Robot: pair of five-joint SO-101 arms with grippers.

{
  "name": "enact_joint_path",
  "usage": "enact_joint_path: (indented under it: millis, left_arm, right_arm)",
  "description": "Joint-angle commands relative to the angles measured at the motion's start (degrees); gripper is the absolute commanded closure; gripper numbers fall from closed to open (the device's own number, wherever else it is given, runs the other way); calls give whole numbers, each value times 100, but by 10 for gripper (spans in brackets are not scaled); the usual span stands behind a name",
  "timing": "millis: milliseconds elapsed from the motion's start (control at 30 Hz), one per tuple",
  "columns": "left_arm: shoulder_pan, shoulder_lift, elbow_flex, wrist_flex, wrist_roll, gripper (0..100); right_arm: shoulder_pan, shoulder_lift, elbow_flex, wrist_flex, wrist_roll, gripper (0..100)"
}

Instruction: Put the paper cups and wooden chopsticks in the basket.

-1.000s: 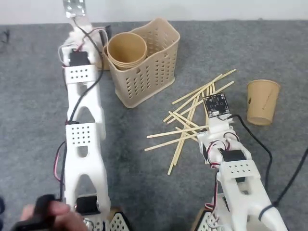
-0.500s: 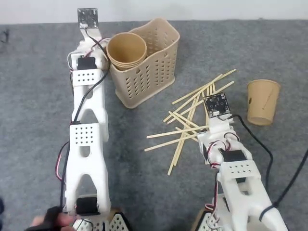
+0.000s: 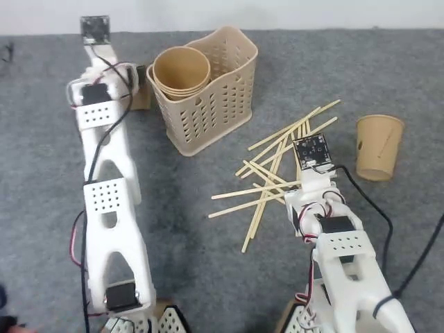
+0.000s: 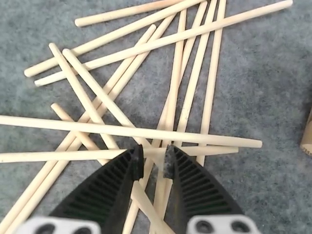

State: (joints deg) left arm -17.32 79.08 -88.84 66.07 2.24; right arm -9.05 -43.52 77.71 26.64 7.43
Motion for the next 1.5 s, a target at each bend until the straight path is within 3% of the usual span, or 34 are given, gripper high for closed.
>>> enact_joint_path:
  millis: [0, 167, 300, 467, 633, 867, 1067, 1233, 1467]
  left_arm:
    - [-141, -97, -497, 229, -185, 758]
    - [-316, -141, -725, 475, -290, 800]
    - [-475, -273, -734, 1090, -1125, 831]
    - [-554, -774, -734, 1978, -1574, 797]
    - [-651, -818, -725, 2145, -2207, 794]
    - [-941, -703, -725, 2215, -2303, 799]
    - [-976, -747, -725, 2312, -3165, 994]
    - [-1011, -765, -734, 2822, -3516, 988]
    - [-1433, -1310, -734, 2857, -3604, 989]
  right_arm:
    - [-31, -136, -35, -101, 79, 909]
    - [-31, -136, -35, -101, 79, 909]
    - [-31, -136, -35, -101, 79, 909]
    - [-66, -136, -35, -101, 79, 909]
    - [-119, -136, -26, -101, 79, 909]
    - [-110, -136, -26, -92, 79, 909]
    - [-110, -136, -26, -101, 79, 909]
    - [-110, -136, -26, -101, 79, 909]
    - [-110, -136, -26, -75, 79, 909]
